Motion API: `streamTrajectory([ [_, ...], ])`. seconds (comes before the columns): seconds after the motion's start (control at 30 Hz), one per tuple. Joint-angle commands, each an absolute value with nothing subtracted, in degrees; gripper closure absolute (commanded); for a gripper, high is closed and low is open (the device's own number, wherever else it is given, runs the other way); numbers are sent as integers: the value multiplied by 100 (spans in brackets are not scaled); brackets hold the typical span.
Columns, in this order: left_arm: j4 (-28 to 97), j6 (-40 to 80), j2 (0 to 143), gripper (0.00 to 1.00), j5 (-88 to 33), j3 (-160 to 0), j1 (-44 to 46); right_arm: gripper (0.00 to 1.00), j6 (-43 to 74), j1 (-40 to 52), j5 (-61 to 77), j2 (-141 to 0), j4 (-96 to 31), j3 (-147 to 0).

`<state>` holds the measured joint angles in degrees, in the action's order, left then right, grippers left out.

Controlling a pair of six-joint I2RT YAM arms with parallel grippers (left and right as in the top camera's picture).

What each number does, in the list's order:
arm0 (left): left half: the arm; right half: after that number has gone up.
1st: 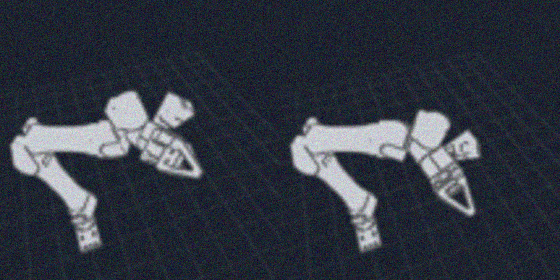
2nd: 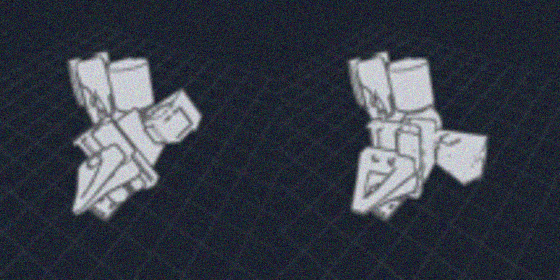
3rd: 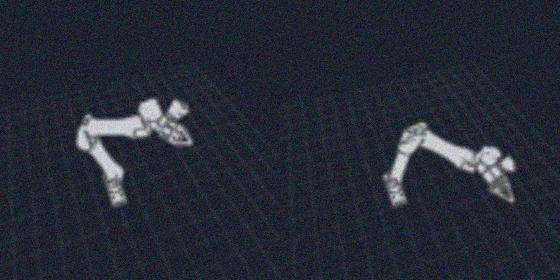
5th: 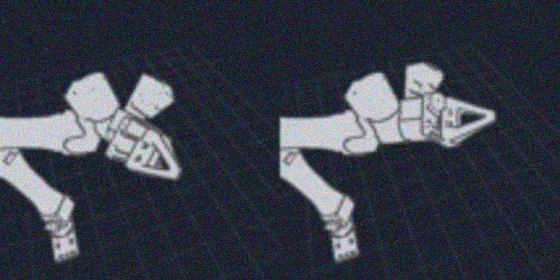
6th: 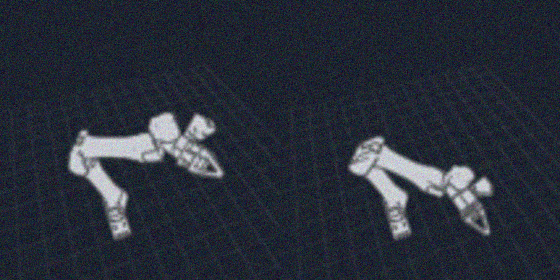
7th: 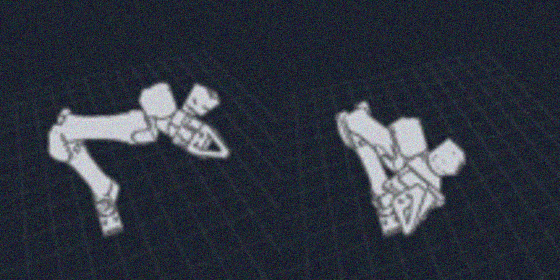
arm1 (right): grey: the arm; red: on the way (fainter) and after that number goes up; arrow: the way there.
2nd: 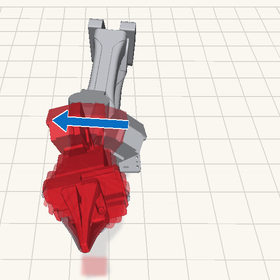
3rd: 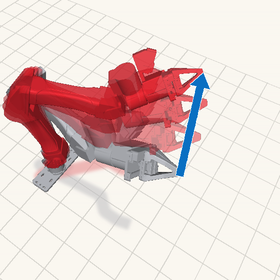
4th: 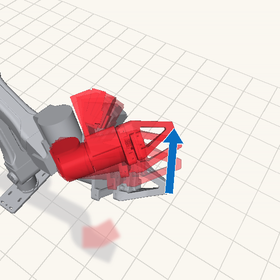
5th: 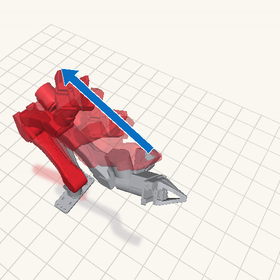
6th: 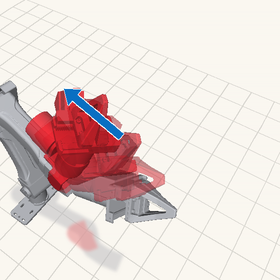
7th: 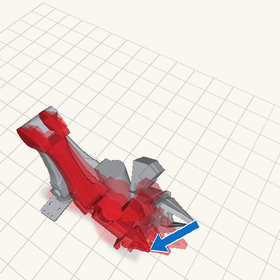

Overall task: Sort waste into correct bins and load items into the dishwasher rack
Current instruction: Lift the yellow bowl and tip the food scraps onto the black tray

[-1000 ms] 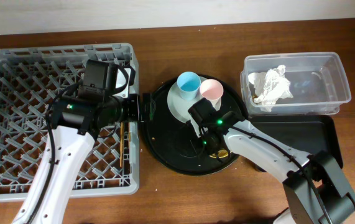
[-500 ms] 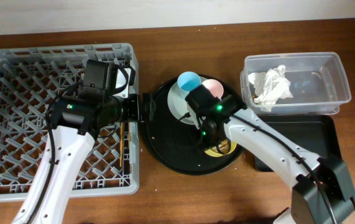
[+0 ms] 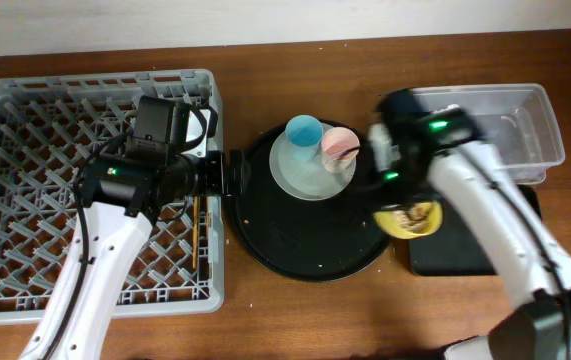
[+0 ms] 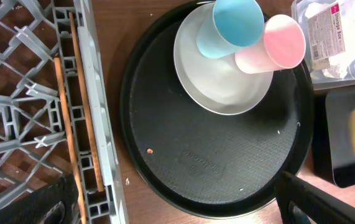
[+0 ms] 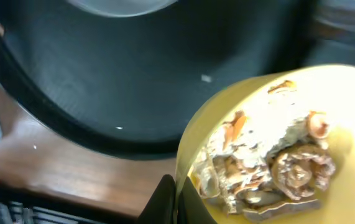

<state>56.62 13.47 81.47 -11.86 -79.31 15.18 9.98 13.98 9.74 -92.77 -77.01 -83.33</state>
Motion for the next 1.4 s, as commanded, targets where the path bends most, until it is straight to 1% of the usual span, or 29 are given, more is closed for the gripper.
streamTrajectory([
  [0.0, 5671, 1337, 8097, 1, -1245, -7988, 1483, 96, 436, 132, 1949, -8958, -7854, -8466],
  [0.2, 5671, 1337, 8097, 1, -1245, -7988, 1483, 96, -329, -1350, 2945, -8960, -7940, -8309],
  [0.4, 5671, 1337, 8097, 1, -1245, -7988, 1483, 96, -1109, -2460, 4158, -8962, -7843, -7889],
  [0.47, 5671, 1337, 8097, 1, -1245, -7988, 1483, 96, -1332, -2864, 4722, -8962, -7653, -7588],
  [0.7, 5671, 1337, 8097, 1, -1245, -7988, 1483, 96, -1367, -3876, 5990, -8967, -6781, -6471],
  [0.73, 5671, 1337, 8097, 1, -1245, -7988, 1483, 96, -1535, -4047, 6396, -8967, -6608, -6252],
  [0.8, 5671, 1337, 8097, 1, -1245, -7988, 1485, 96, -1673, -4248, 6864, -8971, -6383, -5972],
  [0.97, 5671, 1337, 8097, 1, -1245, -7988, 1483, 96, -1669, -4637, 7544, -8978, -5725, -5269],
  [1.13, 5671, 1337, 8097, 1, -1245, -7988, 1483, 96, -1549, -5046, 8892, -8978, -5712, -5068],
  [1.2, 5671, 1337, 8097, 1, -1245, -7988, 1483, 96, -1216, -5151, 8892, -8978, -5647, -5070],
  [1.37, 5671, 1337, 8097, 1, -1245, -7988, 1483, 96, -1188, -5253, 8892, -8978, -5822, -5068],
])
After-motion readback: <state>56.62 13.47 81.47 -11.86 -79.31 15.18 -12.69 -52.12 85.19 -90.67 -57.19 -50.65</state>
